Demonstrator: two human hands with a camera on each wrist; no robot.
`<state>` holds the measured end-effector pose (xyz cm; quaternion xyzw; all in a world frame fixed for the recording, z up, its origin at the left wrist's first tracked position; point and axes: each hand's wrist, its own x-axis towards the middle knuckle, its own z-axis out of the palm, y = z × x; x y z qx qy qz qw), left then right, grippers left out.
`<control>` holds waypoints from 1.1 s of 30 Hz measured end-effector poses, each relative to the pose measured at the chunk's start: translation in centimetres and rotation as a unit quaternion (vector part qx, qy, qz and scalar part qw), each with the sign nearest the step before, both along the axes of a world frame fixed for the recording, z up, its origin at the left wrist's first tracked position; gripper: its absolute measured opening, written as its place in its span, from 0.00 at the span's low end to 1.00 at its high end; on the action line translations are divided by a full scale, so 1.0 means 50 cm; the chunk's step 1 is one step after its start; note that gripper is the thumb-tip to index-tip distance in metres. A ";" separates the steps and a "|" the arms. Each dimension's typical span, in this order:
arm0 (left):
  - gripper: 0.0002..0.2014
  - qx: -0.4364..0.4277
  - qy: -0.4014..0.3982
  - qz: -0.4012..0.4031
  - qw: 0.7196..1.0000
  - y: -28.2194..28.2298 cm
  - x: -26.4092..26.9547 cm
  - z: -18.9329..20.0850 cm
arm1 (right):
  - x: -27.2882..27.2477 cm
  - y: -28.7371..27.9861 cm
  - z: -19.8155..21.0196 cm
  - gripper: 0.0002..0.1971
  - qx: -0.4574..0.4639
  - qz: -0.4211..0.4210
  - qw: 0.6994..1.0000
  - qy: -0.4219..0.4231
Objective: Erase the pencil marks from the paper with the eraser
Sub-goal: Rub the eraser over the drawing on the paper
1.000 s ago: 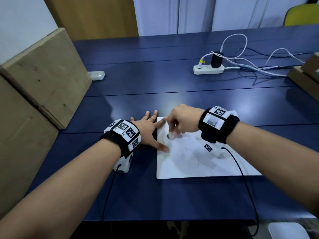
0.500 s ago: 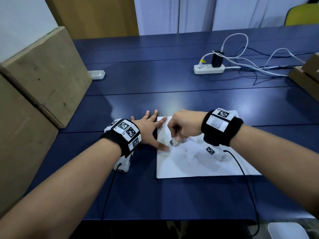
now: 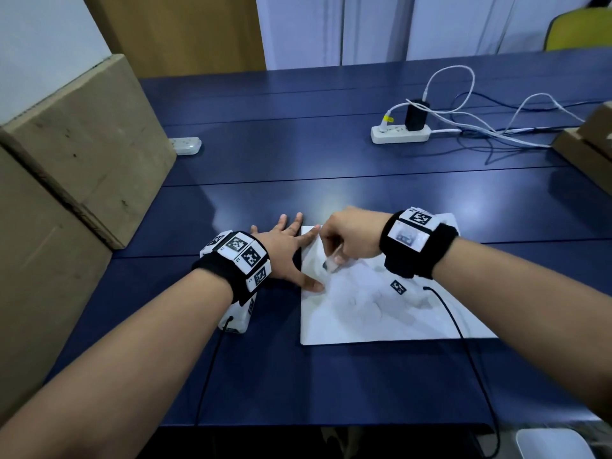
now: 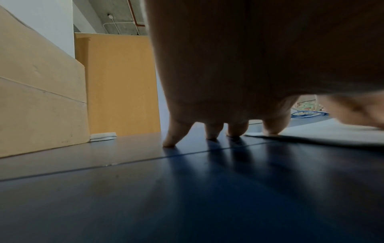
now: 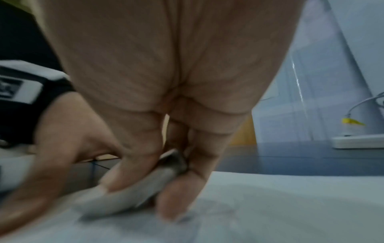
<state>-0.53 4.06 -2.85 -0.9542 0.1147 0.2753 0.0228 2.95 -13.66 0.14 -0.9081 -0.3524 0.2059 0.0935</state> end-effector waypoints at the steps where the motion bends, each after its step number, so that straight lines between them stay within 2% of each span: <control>1: 0.62 0.000 0.001 0.001 1.000 0.000 0.000 0.002 | 0.011 0.001 0.001 0.05 0.022 -0.035 0.999 -0.028; 3: 0.63 0.002 0.006 0.003 1.000 0.000 0.000 0.005 | 0.032 -0.002 0.000 0.05 0.050 -0.094 0.993 -0.060; 5: 0.63 0.003 0.008 0.001 1.000 -0.001 0.000 0.006 | 0.038 -0.011 -0.002 0.05 0.055 -0.092 0.992 -0.059; 9: 0.62 0.003 0.003 0.000 1.000 0.000 0.000 0.004 | 0.005 -0.017 -0.001 0.05 -0.012 0.019 0.999 0.031; 11: 0.62 0.003 0.002 0.001 1.000 -0.001 -0.001 0.003 | -0.004 -0.014 0.000 0.06 -0.028 0.037 0.998 0.051; 15: 0.62 -0.002 0.006 0.003 1.000 -0.001 0.000 0.007 | 0.032 -0.007 -0.001 0.08 0.026 -0.062 0.996 -0.051; 18: 0.62 0.001 0.007 0.002 1.000 0.000 -0.002 0.007 | 0.040 -0.014 -0.006 0.07 0.055 -0.094 0.992 -0.062; 23: 0.62 0.001 0.000 0.003 1.000 0.001 -0.001 0.001 | -0.008 -0.014 0.000 0.05 -0.032 0.042 0.998 0.037; 25: 0.62 0.001 0.000 0.001 1.000 0.000 -0.001 0.003 | 0.004 -0.010 0.000 0.06 -0.027 0.019 0.999 0.003; 28: 0.62 0.002 0.003 -0.001 1.000 0.000 -0.002 0.006 | 0.038 -0.010 -0.006 0.08 0.021 -0.076 0.995 -0.066; 30: 0.62 0.006 0.004 -0.001 1.000 0.001 -0.002 0.006 | 0.042 -0.016 -0.008 0.09 0.045 -0.098 0.992 -0.067; 33: 0.62 0.003 0.004 0.002 1.000 0.001 0.001 0.004 | 0.012 -0.024 0.000 0.05 0.008 -0.024 1.000 0.001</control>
